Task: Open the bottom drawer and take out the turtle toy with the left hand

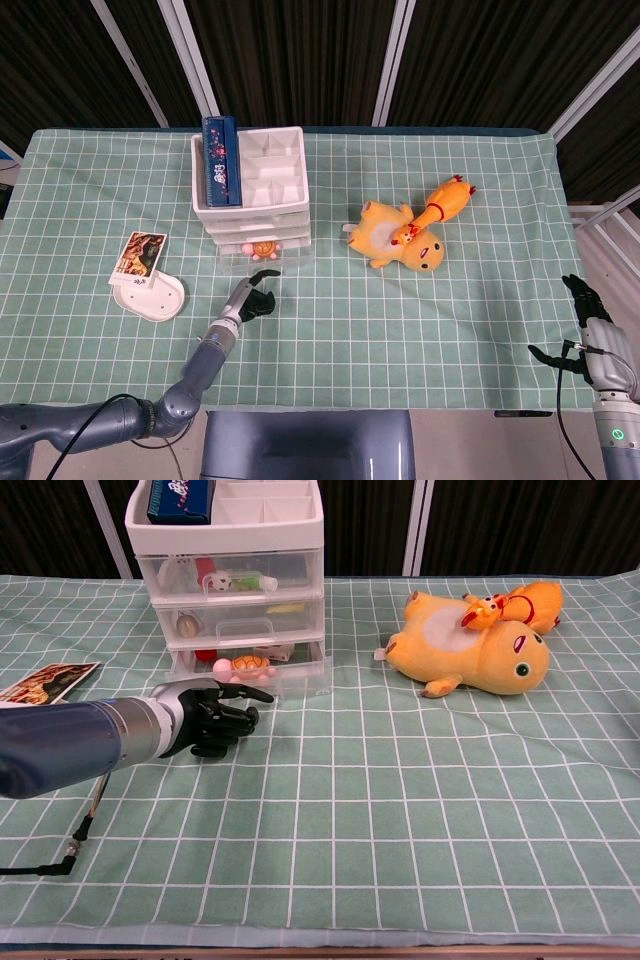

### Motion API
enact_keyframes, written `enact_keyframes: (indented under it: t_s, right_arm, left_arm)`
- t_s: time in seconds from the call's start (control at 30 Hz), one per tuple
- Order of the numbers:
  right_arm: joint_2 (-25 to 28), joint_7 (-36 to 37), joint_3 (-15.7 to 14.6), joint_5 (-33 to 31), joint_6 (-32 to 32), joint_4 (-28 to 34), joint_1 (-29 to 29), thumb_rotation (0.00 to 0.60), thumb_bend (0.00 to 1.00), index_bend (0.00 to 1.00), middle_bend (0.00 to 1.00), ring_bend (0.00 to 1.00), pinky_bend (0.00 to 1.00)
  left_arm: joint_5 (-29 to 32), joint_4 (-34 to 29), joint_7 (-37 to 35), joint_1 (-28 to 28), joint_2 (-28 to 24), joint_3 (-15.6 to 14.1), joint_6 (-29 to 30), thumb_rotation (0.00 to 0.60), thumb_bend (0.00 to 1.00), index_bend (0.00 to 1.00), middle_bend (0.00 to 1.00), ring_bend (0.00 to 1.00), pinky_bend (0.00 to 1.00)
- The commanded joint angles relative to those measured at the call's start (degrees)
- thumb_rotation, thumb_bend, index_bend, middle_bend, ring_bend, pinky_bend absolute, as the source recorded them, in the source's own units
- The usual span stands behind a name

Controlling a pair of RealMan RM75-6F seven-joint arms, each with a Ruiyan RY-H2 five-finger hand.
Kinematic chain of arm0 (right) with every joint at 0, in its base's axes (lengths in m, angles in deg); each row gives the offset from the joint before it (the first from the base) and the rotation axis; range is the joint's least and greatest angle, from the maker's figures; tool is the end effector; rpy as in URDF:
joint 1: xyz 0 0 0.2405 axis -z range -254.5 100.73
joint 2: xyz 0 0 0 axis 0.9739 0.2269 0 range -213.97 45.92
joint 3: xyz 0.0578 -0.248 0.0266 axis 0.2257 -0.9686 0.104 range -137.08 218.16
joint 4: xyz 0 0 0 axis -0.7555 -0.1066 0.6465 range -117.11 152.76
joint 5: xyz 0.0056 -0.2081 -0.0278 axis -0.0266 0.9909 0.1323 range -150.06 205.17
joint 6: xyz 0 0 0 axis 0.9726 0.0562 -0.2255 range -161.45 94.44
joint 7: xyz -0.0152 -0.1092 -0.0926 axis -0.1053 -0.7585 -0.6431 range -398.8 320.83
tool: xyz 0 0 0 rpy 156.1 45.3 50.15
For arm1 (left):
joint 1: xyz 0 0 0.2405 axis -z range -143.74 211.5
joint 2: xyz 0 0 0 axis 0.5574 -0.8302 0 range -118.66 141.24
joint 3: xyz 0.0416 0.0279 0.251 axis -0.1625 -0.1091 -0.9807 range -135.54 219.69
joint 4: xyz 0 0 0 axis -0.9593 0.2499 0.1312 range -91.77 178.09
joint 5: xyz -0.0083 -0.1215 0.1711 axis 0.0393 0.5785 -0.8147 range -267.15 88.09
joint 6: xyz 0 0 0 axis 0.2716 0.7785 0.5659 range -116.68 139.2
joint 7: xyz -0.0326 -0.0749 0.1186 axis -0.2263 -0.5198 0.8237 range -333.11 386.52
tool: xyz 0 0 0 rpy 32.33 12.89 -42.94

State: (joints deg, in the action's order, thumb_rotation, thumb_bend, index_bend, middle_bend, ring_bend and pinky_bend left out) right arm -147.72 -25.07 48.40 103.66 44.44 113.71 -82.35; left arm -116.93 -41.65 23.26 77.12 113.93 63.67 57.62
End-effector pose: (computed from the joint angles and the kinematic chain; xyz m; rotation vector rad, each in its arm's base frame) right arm -0.3181 -0.1997 0.1596 1.1388 -1.2198 1.0520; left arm -0.1196 0.3251 -0.0966 -1.1197 -2.1976 -1.0495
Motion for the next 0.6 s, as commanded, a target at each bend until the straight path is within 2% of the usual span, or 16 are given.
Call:
enact_keyframes:
  t_s: [0.03, 0.2, 0.37, 0.6]
  right_arm:
    - [0.00, 0.04, 0.01, -0.01, -0.01, 0.00, 0.00, 0.600, 0.13, 0.00, 0.00, 0.00, 0.18]
    - [-0.01, 0.02, 0.00, 0.02, -0.04, 0.00, -0.01, 0.600, 0.13, 0.00, 0.00, 0.00, 0.18]
    - [0.02, -0.01, -0.01, 0.05, -0.01, 0.07, 0.01, 0.600, 0.13, 0.00, 0.00, 0.00, 0.18]
    - [0.09, 0.16, 0.00, -0.11, -0.22, 0.17, -0.01, 0.600, 0.13, 0.00, 0.00, 0.00, 0.18]
  left_arm:
    - [-4.68, -1.58, 2.24, -0.44, -1.46, -2.03, 1.94, 0.600, 0.68, 0.18, 0.94, 0.97, 1.00]
    - [-11.86, -2.31, 5.85, -0.23, -2.32, -3.75, 6.16, 0.600, 0.68, 0.18, 0.95, 0.97, 1.00]
    - [-15.78, -2.49, 8.90, 0.37, -2.95, -4.21, 8.94, 0.600, 0.68, 0.17, 0.95, 0.98, 1.00]
    - [-14.18, -2.11, 12.23, 0.59, -3.92, -3.90, 10.46, 0.600, 0.68, 0.17, 0.95, 0.98, 1.00]
